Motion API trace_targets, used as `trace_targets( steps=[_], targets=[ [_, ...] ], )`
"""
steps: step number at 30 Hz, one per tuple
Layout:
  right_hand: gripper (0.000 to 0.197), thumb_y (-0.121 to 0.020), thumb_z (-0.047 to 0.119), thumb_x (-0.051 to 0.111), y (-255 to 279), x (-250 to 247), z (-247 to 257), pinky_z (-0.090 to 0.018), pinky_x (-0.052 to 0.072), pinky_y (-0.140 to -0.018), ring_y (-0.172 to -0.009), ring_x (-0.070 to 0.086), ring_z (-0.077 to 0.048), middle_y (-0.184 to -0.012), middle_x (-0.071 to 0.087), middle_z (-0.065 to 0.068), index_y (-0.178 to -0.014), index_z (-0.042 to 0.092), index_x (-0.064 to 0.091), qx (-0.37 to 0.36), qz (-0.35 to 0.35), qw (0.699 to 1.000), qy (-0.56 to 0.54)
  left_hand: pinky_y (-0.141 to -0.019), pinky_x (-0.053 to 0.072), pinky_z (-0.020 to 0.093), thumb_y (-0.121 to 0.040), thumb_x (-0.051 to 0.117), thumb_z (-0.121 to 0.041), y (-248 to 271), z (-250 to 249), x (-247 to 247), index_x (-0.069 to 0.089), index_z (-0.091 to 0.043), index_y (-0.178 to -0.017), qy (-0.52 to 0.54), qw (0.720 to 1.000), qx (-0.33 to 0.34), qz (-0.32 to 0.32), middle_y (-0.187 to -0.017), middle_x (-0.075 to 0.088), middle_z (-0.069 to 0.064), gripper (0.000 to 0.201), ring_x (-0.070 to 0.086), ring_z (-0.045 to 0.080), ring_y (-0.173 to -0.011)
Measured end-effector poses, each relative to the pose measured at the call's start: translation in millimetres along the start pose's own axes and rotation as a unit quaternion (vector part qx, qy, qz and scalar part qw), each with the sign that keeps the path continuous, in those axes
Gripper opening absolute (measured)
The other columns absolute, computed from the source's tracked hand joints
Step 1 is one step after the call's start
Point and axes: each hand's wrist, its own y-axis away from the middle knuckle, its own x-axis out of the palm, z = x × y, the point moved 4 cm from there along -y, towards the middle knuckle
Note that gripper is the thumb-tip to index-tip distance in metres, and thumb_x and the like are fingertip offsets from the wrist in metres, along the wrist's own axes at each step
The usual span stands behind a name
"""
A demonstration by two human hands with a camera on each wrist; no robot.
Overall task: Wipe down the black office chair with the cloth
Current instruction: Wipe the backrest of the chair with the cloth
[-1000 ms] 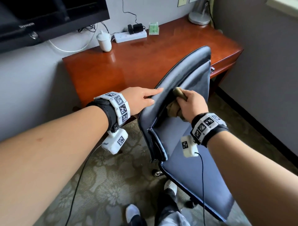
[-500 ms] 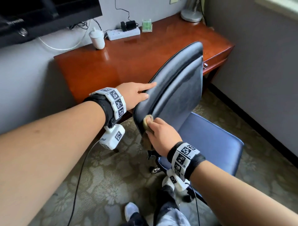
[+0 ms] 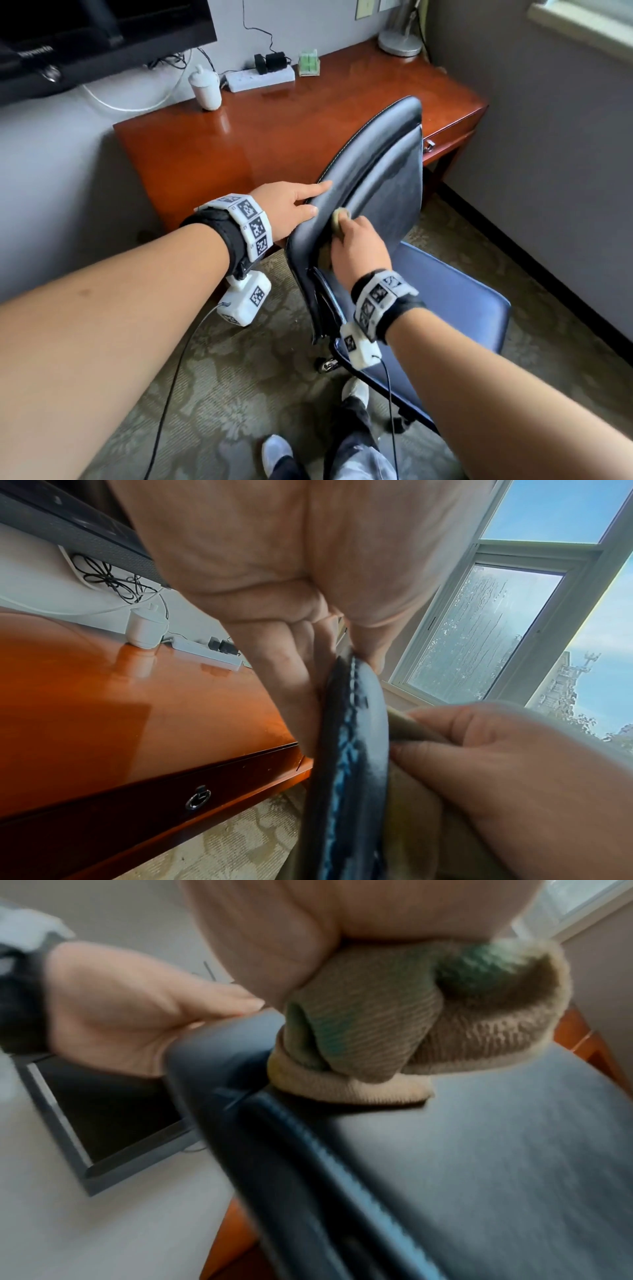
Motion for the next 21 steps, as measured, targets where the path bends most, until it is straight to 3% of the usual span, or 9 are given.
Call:
trace_targets(
  steps=[4, 6, 9, 13, 15, 17, 19, 20, 21],
  targets=[
    [0.039, -0.103, 0.022, 0.042, 21.6, 12.5, 0.7, -0.039, 0.05, -0.081, -0.095, 0.059, -0.035, -0.104, 0.045, -0.001, -0.141, 0.025, 0.043, -0.009, 0.025, 1.0, 0.002, -0.068, 0.062, 0.04, -0.104, 0.056, -0.034, 5.4, -1.9, 3.9, 0.045, -0.061, -0.148, -0.003, 1.0, -0.007, 0.009, -0.064, 0.061, -0.005, 0.052, 0.057, 0.019, -0.057],
    [0.041, -0.103, 0.023, 0.043, 27.6, 11.9, 3.6, -0.035, 0.047, -0.079, -0.098, 0.058, -0.033, -0.102, 0.044, 0.001, -0.144, 0.023, 0.042, -0.011, 0.029, 0.999, 0.008, -0.059, 0.059, 0.03, -0.105, 0.055, -0.036, 7.3, -2.0, 3.9, 0.044, -0.062, -0.148, -0.011, 1.0, -0.006, -0.001, -0.057, 0.056, -0.006, 0.052, 0.055, 0.016, -0.052],
    [0.039, -0.103, 0.022, 0.043, 37.0, 16.5, 12.8, -0.033, 0.042, -0.075, -0.093, 0.055, -0.031, -0.101, 0.044, 0.001, -0.141, 0.02, 0.043, -0.002, 0.033, 0.999, 0.002, -0.042, 0.041, 0.019, -0.105, 0.055, -0.036, 7.4, 1.4, 2.8, 0.043, -0.063, -0.147, -0.01, 1.0, -0.005, -0.007, -0.049, 0.05, -0.007, 0.051, 0.044, 0.008, -0.038],
    [0.014, -0.101, 0.023, 0.048, 52.2, 16.8, 19.8, -0.033, 0.038, -0.071, -0.084, 0.049, -0.028, -0.091, 0.051, -0.002, -0.107, 0.012, 0.055, -0.022, 0.076, 0.997, 0.007, -0.045, 0.044, 0.024, -0.105, 0.055, -0.035, 10.4, 2.2, 3.6, 0.045, -0.064, -0.146, 0.001, 1.0, -0.004, 0.012, -0.047, 0.051, -0.007, 0.052, 0.045, 0.014, -0.043],
    [0.019, -0.098, 0.026, 0.057, 54.4, -0.3, 17.2, -0.037, 0.044, -0.07, -0.081, 0.056, -0.03, -0.083, 0.061, -0.007, -0.091, 0.009, 0.06, -0.06, 0.131, 0.989, 0.017, -0.045, 0.049, 0.026, -0.104, 0.056, -0.034, 11.3, -1.4, 3.3, 0.044, -0.064, -0.146, 0.004, 1.0, -0.005, 0.026, -0.048, 0.053, -0.006, 0.053, 0.047, 0.017, -0.044],
    [0.016, -0.093, 0.028, 0.065, 44.7, -23.7, 8.5, -0.032, 0.045, -0.067, -0.076, 0.059, -0.023, -0.079, 0.066, -0.006, -0.087, 0.013, 0.068, -0.067, 0.214, 0.973, 0.046, -0.052, 0.061, 0.034, -0.103, 0.057, -0.034, 13.6, -7.2, 3.5, 0.041, -0.066, -0.147, 0.012, 0.999, -0.014, 0.05, -0.056, 0.056, -0.001, 0.056, 0.052, 0.022, -0.045],
    [0.01, -0.091, 0.029, 0.068, 24.3, -50.3, -2.1, -0.028, 0.042, -0.063, -0.074, 0.062, -0.018, -0.079, 0.07, -0.002, -0.089, 0.02, 0.074, -0.052, 0.232, 0.968, 0.075, -0.06, 0.063, 0.041, -0.103, 0.058, -0.035, 14.8, -12.8, 3.8, 0.035, -0.066, -0.151, 0.025, 0.997, -0.019, 0.072, -0.069, 0.061, 0.003, 0.061, 0.061, 0.027, -0.057],
    [0.01, -0.091, 0.028, 0.068, 13.1, -63.9, -8.0, -0.026, 0.042, -0.061, -0.073, 0.064, -0.019, -0.077, 0.071, -0.001, -0.088, 0.021, 0.074, -0.035, 0.203, 0.976, 0.073, -0.065, 0.064, 0.04, -0.103, 0.059, -0.036, 13.8, -14.5, 4.1, 0.03, -0.065, -0.154, 0.031, 0.997, -0.018, 0.075, -0.086, 0.069, 0.006, 0.065, 0.069, 0.031, -0.076],
    [0.011, -0.091, 0.028, 0.067, 2.5, -76.1, -13.7, -0.024, 0.044, -0.06, -0.071, 0.065, -0.02, -0.075, 0.071, -0.001, -0.086, 0.021, 0.074, -0.014, 0.163, 0.985, 0.057, -0.074, 0.064, 0.037, -0.103, 0.06, -0.037, 11.6, -16.1, 2.8, 0.024, -0.062, -0.157, 0.033, 0.997, -0.017, 0.071, -0.116, 0.072, 0.009, 0.069, 0.072, 0.034, -0.103]
  ],
)
